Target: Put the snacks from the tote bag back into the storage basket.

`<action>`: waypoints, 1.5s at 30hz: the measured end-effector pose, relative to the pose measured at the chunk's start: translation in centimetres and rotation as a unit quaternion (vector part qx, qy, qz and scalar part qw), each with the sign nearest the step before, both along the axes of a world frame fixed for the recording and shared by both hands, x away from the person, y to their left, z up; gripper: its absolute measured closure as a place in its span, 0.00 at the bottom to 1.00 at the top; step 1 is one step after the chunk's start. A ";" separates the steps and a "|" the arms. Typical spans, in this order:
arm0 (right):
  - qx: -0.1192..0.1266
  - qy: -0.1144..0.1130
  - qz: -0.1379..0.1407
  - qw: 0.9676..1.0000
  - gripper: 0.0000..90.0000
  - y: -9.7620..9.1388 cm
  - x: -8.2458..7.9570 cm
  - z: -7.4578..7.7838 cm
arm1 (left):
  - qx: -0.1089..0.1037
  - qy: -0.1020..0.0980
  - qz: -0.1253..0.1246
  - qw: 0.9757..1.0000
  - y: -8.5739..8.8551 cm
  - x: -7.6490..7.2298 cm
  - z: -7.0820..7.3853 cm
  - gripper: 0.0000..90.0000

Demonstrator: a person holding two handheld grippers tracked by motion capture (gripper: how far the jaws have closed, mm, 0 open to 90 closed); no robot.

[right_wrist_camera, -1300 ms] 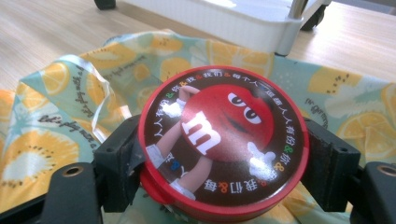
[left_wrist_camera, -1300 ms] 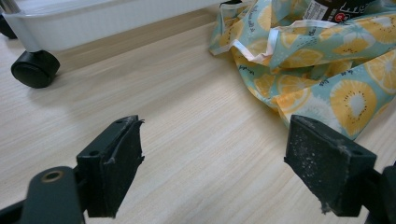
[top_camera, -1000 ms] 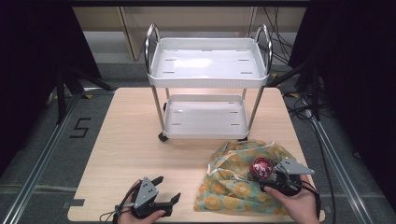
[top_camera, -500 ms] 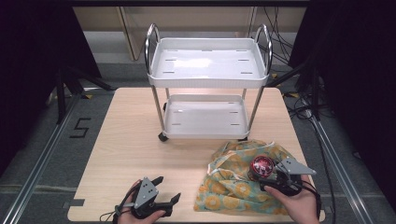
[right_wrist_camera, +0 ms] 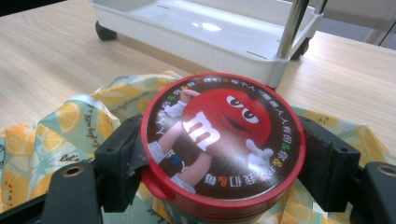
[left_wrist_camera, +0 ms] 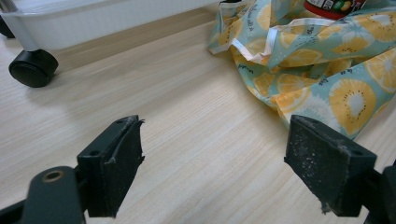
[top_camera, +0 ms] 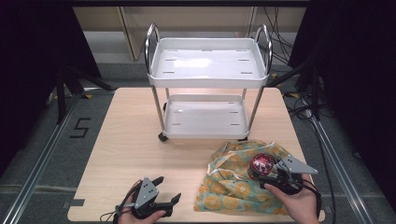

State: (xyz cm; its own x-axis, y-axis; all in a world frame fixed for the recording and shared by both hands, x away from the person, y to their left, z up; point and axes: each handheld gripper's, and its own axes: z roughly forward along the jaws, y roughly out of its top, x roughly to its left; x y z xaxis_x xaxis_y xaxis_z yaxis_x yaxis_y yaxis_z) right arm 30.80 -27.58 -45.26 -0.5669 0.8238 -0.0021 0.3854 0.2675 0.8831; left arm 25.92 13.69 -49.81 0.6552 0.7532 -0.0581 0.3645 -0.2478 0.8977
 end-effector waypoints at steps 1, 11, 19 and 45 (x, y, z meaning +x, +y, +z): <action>0.000 0.000 0.000 1.000 0.29 0.0 0.0 0.0 | 0.000 0.000 -0.001 1.000 0.0 0.0 0.0 0.20; 0.006 0.010 -0.010 1.000 0.29 0.4 -0.2 0.4 | 0.003 0.000 -0.002 1.000 0.0 0.0 0.0 0.20; 0.009 -0.006 -0.002 1.000 0.29 0.6 0.2 0.7 | -0.001 0.000 0.000 1.000 0.0 0.0 0.0 0.20; 0.010 -0.018 -0.008 1.000 0.29 1.4 0.5 1.5 | 0.006 -0.007 -0.007 1.000 0.1 0.1 0.1 0.20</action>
